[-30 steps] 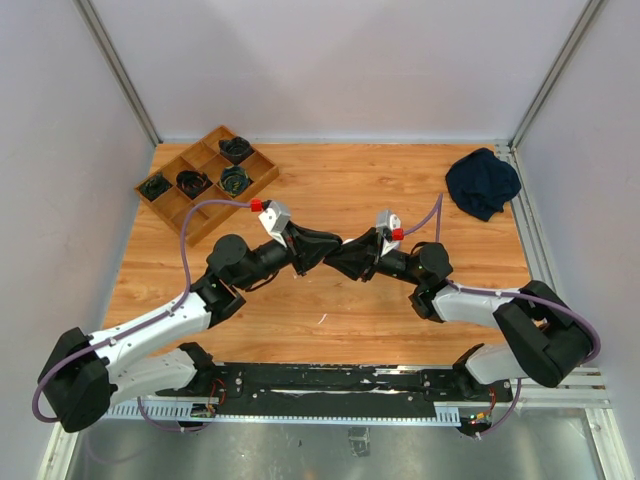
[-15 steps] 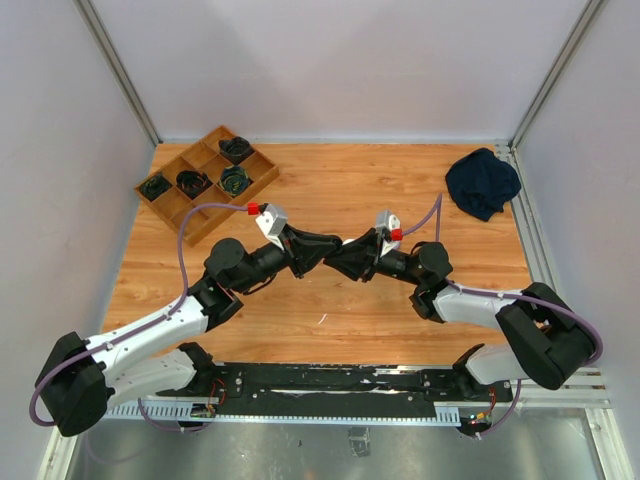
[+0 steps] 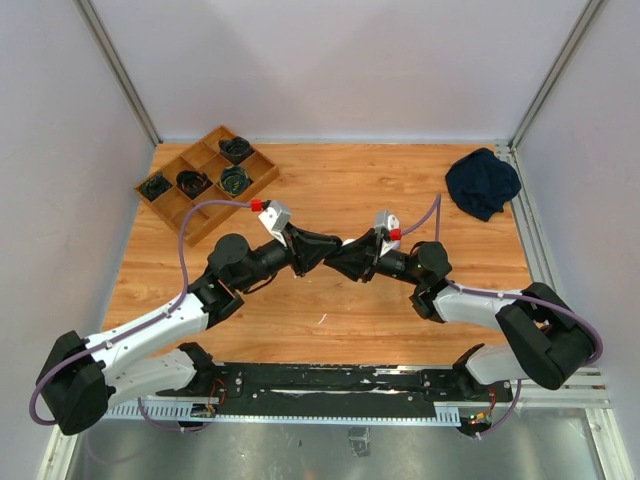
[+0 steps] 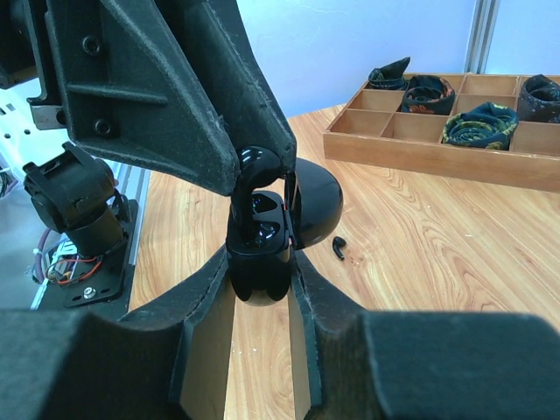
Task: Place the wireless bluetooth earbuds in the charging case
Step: Place the earbud in the charging case.
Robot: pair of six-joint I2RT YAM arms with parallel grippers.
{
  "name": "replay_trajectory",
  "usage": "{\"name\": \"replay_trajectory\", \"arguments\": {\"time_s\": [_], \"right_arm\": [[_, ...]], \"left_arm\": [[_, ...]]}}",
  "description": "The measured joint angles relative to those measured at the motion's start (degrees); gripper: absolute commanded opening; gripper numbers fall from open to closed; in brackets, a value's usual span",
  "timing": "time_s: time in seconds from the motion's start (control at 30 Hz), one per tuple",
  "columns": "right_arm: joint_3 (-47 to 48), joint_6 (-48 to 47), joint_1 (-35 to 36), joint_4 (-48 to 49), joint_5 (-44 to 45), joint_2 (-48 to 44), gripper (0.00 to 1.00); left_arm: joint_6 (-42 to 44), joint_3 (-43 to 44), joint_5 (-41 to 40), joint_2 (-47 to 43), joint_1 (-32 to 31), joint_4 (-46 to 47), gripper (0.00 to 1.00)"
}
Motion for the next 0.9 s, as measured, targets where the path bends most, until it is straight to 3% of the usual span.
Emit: {"name": "replay_trajectory", "arguments": {"time_s": [0.57,0.9], "right_arm": [[-0.02,0.0,0.0,-0.76,0.68,-0.28,0.13],[-0.02,-0.52,0.0,-0.74,0.98,-0.28,0.13]], "left_arm": [[-3.34,2.05,-3.48,0.11,-0.24,-7.89,0.4],[-3.91,8.46,-3.5,0.02,-0.28,-17.44,0.43]]}}
